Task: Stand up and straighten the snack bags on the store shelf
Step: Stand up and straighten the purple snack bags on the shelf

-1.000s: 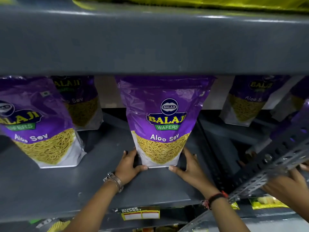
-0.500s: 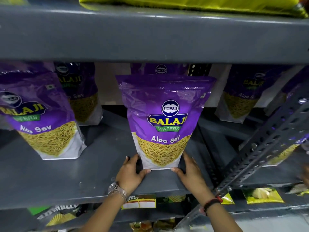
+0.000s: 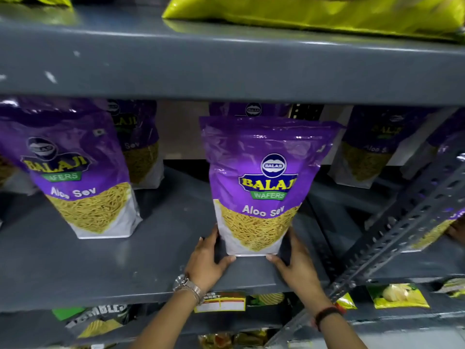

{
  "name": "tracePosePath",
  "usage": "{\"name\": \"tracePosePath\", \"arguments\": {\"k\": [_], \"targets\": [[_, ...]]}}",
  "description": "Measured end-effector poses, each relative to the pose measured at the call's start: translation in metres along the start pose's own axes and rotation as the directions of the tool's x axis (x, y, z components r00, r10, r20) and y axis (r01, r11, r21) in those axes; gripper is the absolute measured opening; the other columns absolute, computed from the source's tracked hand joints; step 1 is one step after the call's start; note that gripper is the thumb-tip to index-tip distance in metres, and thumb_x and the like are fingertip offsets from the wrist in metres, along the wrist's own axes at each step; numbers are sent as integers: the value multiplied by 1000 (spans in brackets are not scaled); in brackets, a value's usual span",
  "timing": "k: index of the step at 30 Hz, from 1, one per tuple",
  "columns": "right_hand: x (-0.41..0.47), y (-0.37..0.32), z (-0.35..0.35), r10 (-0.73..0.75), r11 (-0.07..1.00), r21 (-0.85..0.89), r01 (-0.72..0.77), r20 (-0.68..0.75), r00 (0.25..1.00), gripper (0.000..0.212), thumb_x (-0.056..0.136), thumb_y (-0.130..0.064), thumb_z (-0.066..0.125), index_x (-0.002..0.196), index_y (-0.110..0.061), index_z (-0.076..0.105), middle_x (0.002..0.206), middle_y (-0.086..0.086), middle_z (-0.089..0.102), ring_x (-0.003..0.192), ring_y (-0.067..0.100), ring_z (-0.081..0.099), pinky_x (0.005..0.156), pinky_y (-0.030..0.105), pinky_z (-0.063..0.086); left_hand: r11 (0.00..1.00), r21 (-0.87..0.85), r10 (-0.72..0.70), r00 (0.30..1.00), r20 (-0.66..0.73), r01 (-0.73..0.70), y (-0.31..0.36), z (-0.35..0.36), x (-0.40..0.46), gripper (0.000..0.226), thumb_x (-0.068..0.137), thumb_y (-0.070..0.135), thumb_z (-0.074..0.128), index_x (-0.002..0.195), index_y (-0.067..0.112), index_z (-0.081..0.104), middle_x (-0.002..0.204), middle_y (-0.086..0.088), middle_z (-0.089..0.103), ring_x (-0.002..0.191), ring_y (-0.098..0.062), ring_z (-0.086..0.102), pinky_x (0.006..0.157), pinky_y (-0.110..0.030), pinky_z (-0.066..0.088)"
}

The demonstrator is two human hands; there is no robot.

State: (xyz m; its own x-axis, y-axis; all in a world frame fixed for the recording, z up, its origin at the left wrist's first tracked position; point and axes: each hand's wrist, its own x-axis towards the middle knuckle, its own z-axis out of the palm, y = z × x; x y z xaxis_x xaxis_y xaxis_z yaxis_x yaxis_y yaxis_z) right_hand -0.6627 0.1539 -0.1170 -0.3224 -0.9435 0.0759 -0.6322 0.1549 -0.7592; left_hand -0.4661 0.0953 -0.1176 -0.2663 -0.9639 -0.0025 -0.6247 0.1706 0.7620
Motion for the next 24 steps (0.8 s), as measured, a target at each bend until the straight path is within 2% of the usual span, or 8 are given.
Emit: {"name": "tracePosePath", "arguments": {"k": [2,5,8,12,15,17,21,24], "targets": [[-14,-7,5,25,998,59,-11,-229,973,80,71,-24,74,136,-7,30,140,18,42,130,31,39,106,37,32,993,-98,67,996,-61,-73,-4,-9,-8,75,76,27,67,136,20,22,145,-3,34,133,-25,33,111,-43,28],[-43,-36,24,-25,987,128,98,-477,878,68,77,-54,57,127,-11,38,125,17,50,118,25,43,100,22,30,973,-61,195,933,-303,-223,-26,-39,-24,70,79,33,60,133,18,18,145,-2,18,138,-25,17,115,-41,13],[-58,-72,63,-214,966,30,256,-457,863,54,87,-53,39,117,-9,44,115,7,49,108,21,43,100,8,24,977,59,207,856,-474,-204,-61,-85,-34,73,81,60,30,135,14,13,147,-10,11,138,-19,10,112,-44,12],[-45,-130,134,-261,951,119,285,-183,948,48,89,-50,38,123,-16,45,124,5,53,118,15,41,103,4,19,993,43,111,800,-589,-107,-118,-155,-37,85,75,71,30,136,19,2,149,-14,6,137,-15,5,111,-47,8],[-15,-158,182,-188,971,156,180,39,981,65,82,-35,61,136,-13,31,144,10,35,135,21,27,104,11,13,997,25,73,845,-530,-71,-155,-199,-27,100,65,76,42,135,20,-2,146,-4,3,137,-16,6,112,-42,3],[6,-173,204,-134,982,158,105,185,974,88,74,-36,71,141,-15,18,152,5,22,140,19,18,106,17,13,996,83,75,907,-413,-44,-177,-219,-12,110,62,56,67,137,10,2,146,-3,5,138,-23,9,114,-46,4],[32,-190,225,-195,970,189,155,221,955,89,57,-32,83,131,-18,36,131,1,47,125,21,42,102,25,34,988,157,38,985,-168,-11,-199,-231,18,114,57,33,81,139,6,8,150,-14,21,138,-31,17,113,-47,4],[34,-194,230,-177,980,128,154,196,964,76,61,-31,81,125,-16,42,126,7,53,119,25,48,100,42,41,992,125,46,993,-109,-33,-196,-225,28,86,61,29,79,128,6,31,134,-12,49,125,-33,41,110,-45,12]]}}
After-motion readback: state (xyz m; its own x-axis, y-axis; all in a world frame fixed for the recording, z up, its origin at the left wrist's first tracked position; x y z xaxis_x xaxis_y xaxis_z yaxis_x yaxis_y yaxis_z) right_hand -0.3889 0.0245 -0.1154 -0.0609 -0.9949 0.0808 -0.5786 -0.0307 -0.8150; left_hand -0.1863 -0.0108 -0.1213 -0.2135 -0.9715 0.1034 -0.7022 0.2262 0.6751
